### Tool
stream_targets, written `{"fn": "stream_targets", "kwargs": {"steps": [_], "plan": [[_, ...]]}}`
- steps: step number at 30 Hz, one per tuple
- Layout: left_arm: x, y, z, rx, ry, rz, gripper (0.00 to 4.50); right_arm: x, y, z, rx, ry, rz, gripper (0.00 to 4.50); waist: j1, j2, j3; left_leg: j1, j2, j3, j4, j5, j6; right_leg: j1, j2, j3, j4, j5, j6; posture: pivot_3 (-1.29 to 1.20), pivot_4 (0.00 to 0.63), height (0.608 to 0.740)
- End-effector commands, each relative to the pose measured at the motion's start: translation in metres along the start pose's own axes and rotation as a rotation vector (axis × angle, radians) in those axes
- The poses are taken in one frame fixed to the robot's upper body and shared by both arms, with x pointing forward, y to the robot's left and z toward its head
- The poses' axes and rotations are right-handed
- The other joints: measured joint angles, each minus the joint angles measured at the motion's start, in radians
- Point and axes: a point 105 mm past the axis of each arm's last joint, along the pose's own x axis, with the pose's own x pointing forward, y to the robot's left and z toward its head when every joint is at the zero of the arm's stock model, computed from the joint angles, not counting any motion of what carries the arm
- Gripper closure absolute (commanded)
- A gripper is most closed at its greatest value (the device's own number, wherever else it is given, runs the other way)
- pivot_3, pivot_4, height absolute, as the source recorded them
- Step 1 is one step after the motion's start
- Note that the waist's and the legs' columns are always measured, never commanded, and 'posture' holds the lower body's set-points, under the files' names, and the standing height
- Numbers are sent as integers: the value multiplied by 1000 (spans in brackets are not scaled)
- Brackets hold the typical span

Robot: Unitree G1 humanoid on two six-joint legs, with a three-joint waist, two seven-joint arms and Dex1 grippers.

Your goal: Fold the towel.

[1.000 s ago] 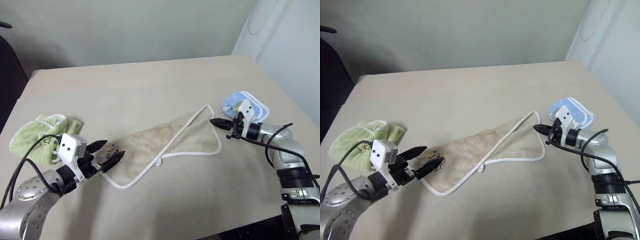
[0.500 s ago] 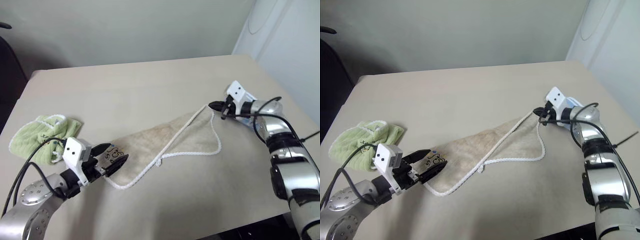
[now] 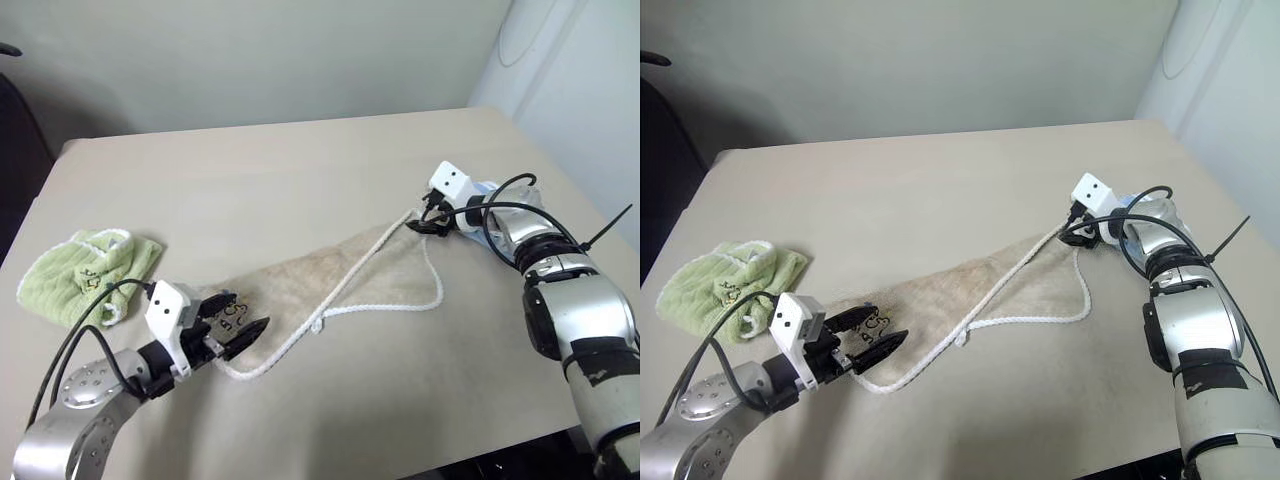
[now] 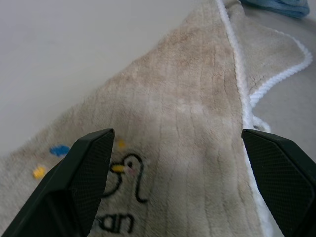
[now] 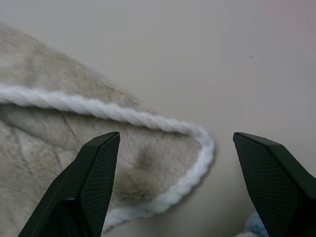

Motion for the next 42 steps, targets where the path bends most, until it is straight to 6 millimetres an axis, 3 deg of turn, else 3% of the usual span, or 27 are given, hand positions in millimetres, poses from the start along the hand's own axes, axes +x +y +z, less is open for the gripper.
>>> {"fn": "stream_targets", "kwargs": {"steps": [1,19,31,35,42], "plan": [[-2,-5,11,48,-47,10,0,-2,-13,13,-4,-16,-76,551,-1,0,0,0,0,0,0,0,1,0,0,0,0,0,0,0,150,740],[2,-4,11,56,-58,16,0,17,-5,-1,474,-40,-178,551,-3,0,0,0,0,0,0,-2,3,0,0,0,0,0,0,0,150,740],[8,-1,12,63,-61,6,0,21,5,-20,539,25,-175,551,-3,0,0,0,0,0,0,-3,4,0,0,0,0,0,0,0,150,740],[8,-1,12,65,-63,8,0,21,6,-18,549,13,-165,1413,-4,0,0,0,0,0,0,-3,6,0,0,0,0,0,0,0,150,740],[4,-1,11,66,-63,17,0,18,2,-16,542,-12,-162,3916,-9,0,0,0,0,0,0,-3,6,-1,0,0,0,0,0,0,150,740]]}}
